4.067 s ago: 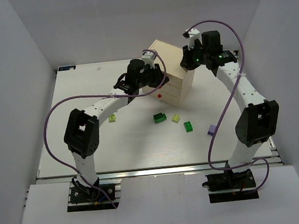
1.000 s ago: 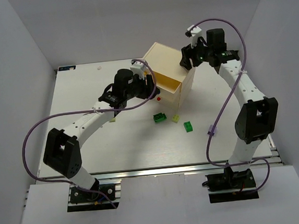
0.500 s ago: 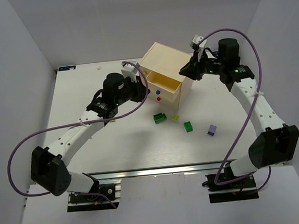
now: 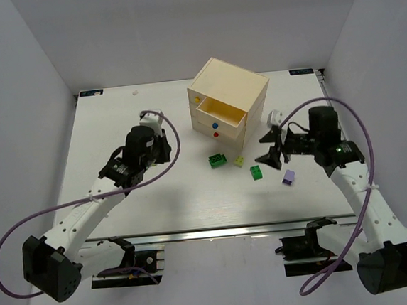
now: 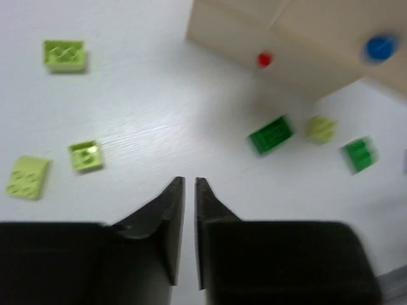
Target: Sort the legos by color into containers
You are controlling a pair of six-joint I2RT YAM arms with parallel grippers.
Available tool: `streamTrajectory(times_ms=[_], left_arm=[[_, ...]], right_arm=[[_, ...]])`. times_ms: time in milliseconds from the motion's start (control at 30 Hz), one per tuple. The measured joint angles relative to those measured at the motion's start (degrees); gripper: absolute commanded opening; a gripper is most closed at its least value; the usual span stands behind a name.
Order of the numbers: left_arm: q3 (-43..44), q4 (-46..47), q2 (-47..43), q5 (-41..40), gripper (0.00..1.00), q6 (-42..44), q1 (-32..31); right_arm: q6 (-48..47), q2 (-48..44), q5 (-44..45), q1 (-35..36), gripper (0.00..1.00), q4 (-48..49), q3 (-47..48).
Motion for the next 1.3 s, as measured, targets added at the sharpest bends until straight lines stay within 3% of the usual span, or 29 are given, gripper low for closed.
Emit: streamTrajectory(times_ms=[67, 200, 600, 667, 867, 1300], left_arm=[[-2.89, -1.57, -1.14, -1.70, 0.57, 0.42, 0.26], [-6.80, -2.99, -4.02, -1.57, 0.71, 1.81, 0.42], [-7.13, -2.36, -6.84, -0.83, 0.80, 4.20, 0.42], [-7.13, -2.36, -6.97, -0.83, 0.79, 4.33, 0.42], [-7.13, -2.36, -6.99, -0.81, 0.80, 4.61, 0.42], [-7.13, -2.36, -7.02, -0.81, 0.80, 4.94, 0.42]], right_arm=[[-0.44, -1.27, 3.87, 0.00, 0.82, -1.70, -5.64], [2.93, -2.08, 13.70, 0.04, 0.81, -1.79, -12.39], [24.15, 17.11, 37.33, 3.15, 0.78, 9.53, -13.99], [27.52, 19.15, 38.71, 3.82, 0.82, 11.39, -13.99], [32.83, 20.24, 40.06, 6.45, 0.80, 18.88, -16.46], [34.10, 24.24, 45.81, 12.55, 0.73, 24.41, -20.04]])
